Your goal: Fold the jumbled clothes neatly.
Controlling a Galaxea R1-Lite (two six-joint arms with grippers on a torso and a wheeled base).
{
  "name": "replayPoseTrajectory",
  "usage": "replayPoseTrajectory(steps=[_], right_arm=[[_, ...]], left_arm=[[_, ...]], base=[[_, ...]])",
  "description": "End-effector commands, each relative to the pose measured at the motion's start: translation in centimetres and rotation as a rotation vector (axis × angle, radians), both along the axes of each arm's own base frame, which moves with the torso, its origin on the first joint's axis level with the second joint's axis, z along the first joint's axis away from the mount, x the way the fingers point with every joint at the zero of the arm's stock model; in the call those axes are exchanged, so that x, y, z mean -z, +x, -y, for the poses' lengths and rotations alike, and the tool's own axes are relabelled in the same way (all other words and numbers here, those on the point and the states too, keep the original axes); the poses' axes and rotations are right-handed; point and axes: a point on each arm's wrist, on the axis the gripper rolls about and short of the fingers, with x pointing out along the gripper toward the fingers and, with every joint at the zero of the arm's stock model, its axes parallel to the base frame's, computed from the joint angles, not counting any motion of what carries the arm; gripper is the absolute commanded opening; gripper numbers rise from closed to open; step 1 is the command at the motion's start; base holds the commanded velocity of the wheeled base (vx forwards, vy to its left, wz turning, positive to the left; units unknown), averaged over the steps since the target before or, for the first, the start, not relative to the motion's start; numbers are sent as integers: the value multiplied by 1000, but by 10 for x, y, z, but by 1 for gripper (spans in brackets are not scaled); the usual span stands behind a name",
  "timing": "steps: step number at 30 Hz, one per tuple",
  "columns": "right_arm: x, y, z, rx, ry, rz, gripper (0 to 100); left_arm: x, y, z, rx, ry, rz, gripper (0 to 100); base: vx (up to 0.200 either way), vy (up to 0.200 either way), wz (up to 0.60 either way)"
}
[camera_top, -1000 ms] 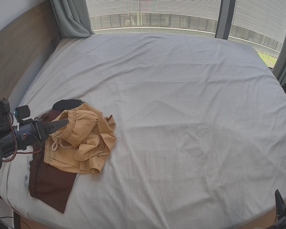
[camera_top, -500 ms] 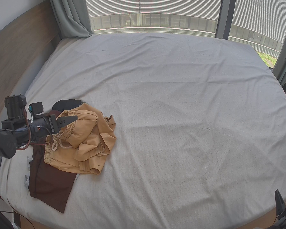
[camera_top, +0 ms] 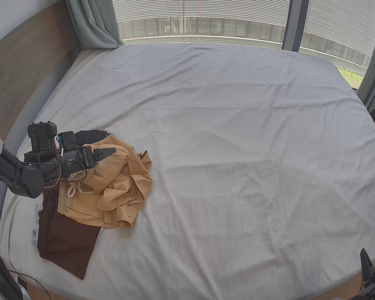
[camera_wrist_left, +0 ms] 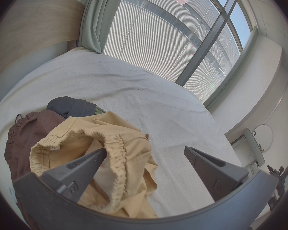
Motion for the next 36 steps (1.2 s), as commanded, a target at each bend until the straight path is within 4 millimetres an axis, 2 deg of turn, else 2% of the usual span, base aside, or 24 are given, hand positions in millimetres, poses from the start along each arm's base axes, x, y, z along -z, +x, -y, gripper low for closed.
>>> replayPoseTrajectory(steps=[1,6,10,11,15,23,27,28,30,32,36], right_arm=[[5,0,0,-1,-1,-2,100],[5,0,0,-1,-1,0,100],[5,0,0,0,-1,0,100],[5,0,0,0,1,0,100],[5,0,0,0,-1,0,100],[5,0,0,0,-1,-2,100],[5,0,0,0,1,0,100],[5,0,0,0,1,-2,100],[5,0,0,0,1,-2,100],[5,0,0,0,1,-2,100],[5,0,0,0,2,-2,100]], left_arm=[[17,13,1,-2,1,-21,100],[26,21,5,4,-6,-23,100],[25,24,9,0,-38,-10,100],[25,25,9,-3,-45,-6,0],[27,30,8,-12,-44,1,0],[29,24,5,-21,-47,-11,0],[16,10,5,-26,-85,-1,0],[3,-1,7,-31,-130,0,0],[-7,-14,7,-41,-176,-6,0],[-12,-21,7,-41,-195,-8,0],[-24,-52,11,-28,-240,-16,0]], base=[[0,0,0],[0,0,0],[0,0,0],[0,0,0],[0,0,0],[0,0,0],[0,0,0],[0,0,0],[0,0,0],[0,0,0],[0,0,0]])
